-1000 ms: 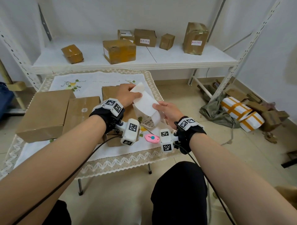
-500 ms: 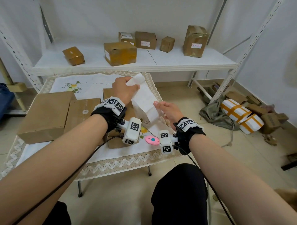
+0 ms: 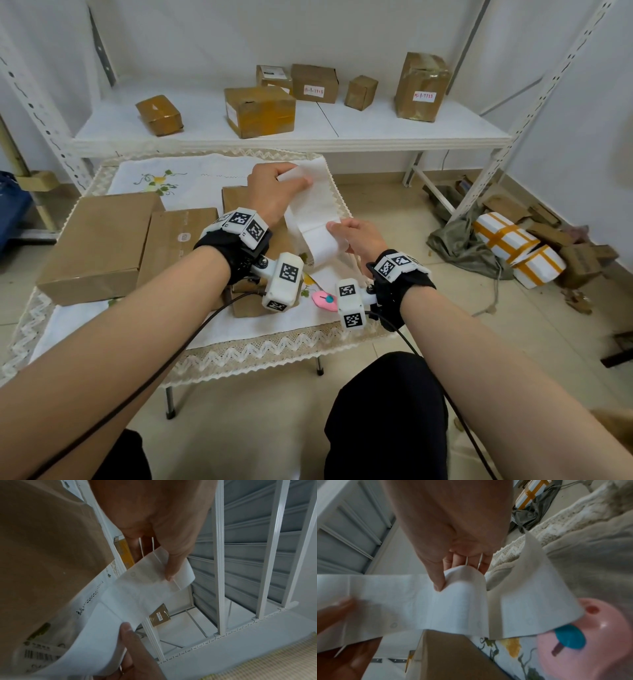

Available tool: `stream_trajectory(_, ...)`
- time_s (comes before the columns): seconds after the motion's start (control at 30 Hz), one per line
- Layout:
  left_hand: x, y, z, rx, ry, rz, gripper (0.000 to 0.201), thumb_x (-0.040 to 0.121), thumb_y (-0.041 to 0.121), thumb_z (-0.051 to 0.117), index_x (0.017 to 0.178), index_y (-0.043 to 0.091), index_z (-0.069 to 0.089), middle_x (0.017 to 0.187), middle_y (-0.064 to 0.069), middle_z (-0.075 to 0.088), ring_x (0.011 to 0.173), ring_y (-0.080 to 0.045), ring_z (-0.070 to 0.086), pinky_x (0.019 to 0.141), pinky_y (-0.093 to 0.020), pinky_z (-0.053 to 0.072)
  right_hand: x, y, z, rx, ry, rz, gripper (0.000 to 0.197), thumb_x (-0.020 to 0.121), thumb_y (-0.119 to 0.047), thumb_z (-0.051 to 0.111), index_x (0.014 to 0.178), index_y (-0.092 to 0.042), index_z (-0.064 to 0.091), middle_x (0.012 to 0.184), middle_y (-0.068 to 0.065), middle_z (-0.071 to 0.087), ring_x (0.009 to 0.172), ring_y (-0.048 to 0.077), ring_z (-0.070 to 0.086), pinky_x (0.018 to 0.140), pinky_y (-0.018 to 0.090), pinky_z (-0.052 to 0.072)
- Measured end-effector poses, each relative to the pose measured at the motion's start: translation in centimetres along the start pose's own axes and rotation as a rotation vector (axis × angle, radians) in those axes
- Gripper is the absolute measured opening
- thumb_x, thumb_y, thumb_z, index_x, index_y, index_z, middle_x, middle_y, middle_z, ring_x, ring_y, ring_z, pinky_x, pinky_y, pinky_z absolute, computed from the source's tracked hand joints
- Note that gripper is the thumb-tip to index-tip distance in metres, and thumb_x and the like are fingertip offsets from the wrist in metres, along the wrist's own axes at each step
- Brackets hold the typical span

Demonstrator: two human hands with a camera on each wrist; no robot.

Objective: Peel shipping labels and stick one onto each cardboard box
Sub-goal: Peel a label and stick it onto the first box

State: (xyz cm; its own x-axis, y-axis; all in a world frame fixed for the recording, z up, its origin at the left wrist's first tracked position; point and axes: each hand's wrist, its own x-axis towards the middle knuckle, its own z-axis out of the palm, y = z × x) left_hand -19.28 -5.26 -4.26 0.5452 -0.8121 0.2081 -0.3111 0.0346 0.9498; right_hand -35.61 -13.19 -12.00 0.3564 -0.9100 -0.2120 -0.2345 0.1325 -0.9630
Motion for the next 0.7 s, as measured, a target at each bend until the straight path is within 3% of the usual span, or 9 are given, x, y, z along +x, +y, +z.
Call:
stream_trajectory(0.1, -0.4, 0.2, 0.2, -0.059, -0.073, 0.03, 0.005, 0.078, 0.023, 0.077, 0.081, 0.019, 0.077, 0.082, 0.003, 0.074, 0.079, -0.009, 0.065, 0.078, -0.028, 0.051, -0.1, -0.3, 0.0, 0.076, 0.016, 0.002, 0.016, 0.089, -0.024, 0.07, 0.094, -0.009, 0.069, 0.091, 0.011, 0.068, 0.082, 0.022, 0.062, 0.075, 0.036, 0.053)
stream_trajectory(0.27, -0.9, 0.0, 0.2, -0.102, -0.17, 0.073, 0.002, 0.078, 0.021, 0.076, 0.079, 0.019, 0.076, 0.085, -0.001, 0.074, 0.082, -0.009, 0.067, 0.084, -0.029, 0.052, -0.1, -0.3, -0.3, 0.213, 0.03, 0.02, 0.01, 0.095, -0.019, 0.063, 0.097, -0.01, 0.067, 0.093, 0.01, 0.067, 0.08, 0.022, 0.062, 0.066, 0.026, 0.054)
stream_trajectory(0.37, -1.1, -0.4, 0.4, -0.108, -0.21, 0.076, 0.002, 0.078, 0.021, 0.077, 0.079, 0.021, 0.076, 0.085, 0.004, 0.074, 0.085, -0.009, 0.068, 0.085, -0.025, 0.053, -0.3, -0.5, -0.5, 0.286, 0.033, 0.031, 0.009, 0.095, -0.018, 0.062, 0.097, -0.011, 0.068, 0.092, 0.009, 0.065, 0.078, 0.022, 0.06, 0.064, 0.027, 0.052)
stream_trajectory(0.5, -2.0, -0.9, 0.8, -0.019, -0.312, 0.128, 0.01, 0.082, 0.014, 0.075, 0.088, 0.006, 0.077, 0.088, -0.007, 0.074, 0.082, -0.008, 0.064, 0.076, -0.016, 0.049, -0.3, -0.8, -0.7, 0.396, 0.037, 0.062, 0.023, 0.094, -0.016, 0.061, 0.11, -0.002, 0.07, 0.094, 0.012, 0.067, 0.075, 0.022, 0.062, 0.061, 0.027, 0.053)
stream_trajectory(0.6, -2.6, -1.5, 1.1, 0.048, -0.384, 0.142, 0.006, 0.081, 0.011, 0.075, 0.087, 0.009, 0.078, 0.098, 0.0, 0.076, 0.097, -0.013, 0.068, 0.092, -0.025, 0.049, -0.3, -1.3, -0.8, 0.492, 0.033, 0.098, 0.029, 0.097, -0.02, 0.058, 0.116, -0.001, 0.069, 0.099, 0.013, 0.072, 0.073, 0.021, 0.065, 0.061, 0.028, 0.055)
stream_trajectory(0.7, -2.8, -2.3, 1.5, 0.171, -0.452, 0.173, 0.002, 0.079, 0.013, 0.076, 0.08, 0.013, 0.078, 0.104, 0.006, 0.075, 0.102, -0.002, 0.066, 0.097, -0.017, 0.045, -0.5, -1.4, -0.9, 0.539, 0.023, 0.087, 0.026, 0.099, -0.026, 0.053, 0.103, -0.006, 0.069, 0.094, 0.011, 0.071, 0.071, 0.019, 0.06, 0.064, 0.029, 0.05)
